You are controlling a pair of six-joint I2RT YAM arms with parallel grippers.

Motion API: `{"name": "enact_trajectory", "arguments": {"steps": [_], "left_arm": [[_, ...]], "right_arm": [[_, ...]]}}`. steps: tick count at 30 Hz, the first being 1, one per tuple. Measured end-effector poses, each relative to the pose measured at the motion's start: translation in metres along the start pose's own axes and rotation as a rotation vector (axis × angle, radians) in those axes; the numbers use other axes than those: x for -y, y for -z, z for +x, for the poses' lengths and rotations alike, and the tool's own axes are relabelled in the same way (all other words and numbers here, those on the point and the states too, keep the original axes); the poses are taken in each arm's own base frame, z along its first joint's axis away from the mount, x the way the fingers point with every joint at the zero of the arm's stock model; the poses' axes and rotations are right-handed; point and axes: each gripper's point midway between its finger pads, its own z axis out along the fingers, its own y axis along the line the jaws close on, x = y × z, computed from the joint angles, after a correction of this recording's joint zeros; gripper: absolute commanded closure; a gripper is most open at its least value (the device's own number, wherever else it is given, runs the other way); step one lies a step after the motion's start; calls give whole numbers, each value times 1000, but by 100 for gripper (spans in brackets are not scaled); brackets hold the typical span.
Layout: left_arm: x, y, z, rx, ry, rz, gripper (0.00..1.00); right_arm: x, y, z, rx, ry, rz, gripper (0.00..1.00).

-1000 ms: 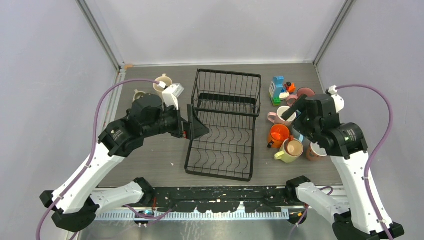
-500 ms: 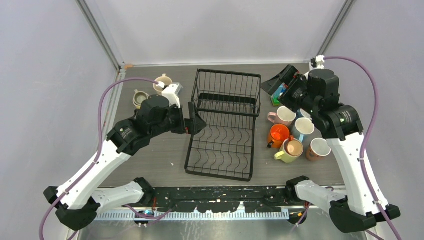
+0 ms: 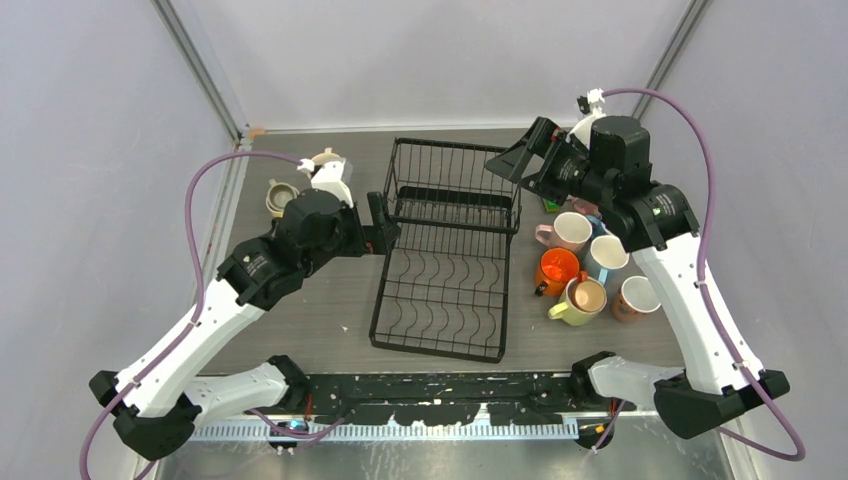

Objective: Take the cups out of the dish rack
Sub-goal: Reset both arms

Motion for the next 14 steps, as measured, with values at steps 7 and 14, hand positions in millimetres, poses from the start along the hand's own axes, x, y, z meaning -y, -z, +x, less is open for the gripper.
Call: {"name": "enact_trajectory", "arguments": {"steps": [7, 14], "left_arm": [[-2, 1, -9, 30, -2, -25, 0], [-3, 4, -16, 46, -16, -30, 0]], "right_arm": [[-3, 0, -1, -4, 23, -15, 0], [-5, 5, -2, 6, 34, -21, 0]]}}
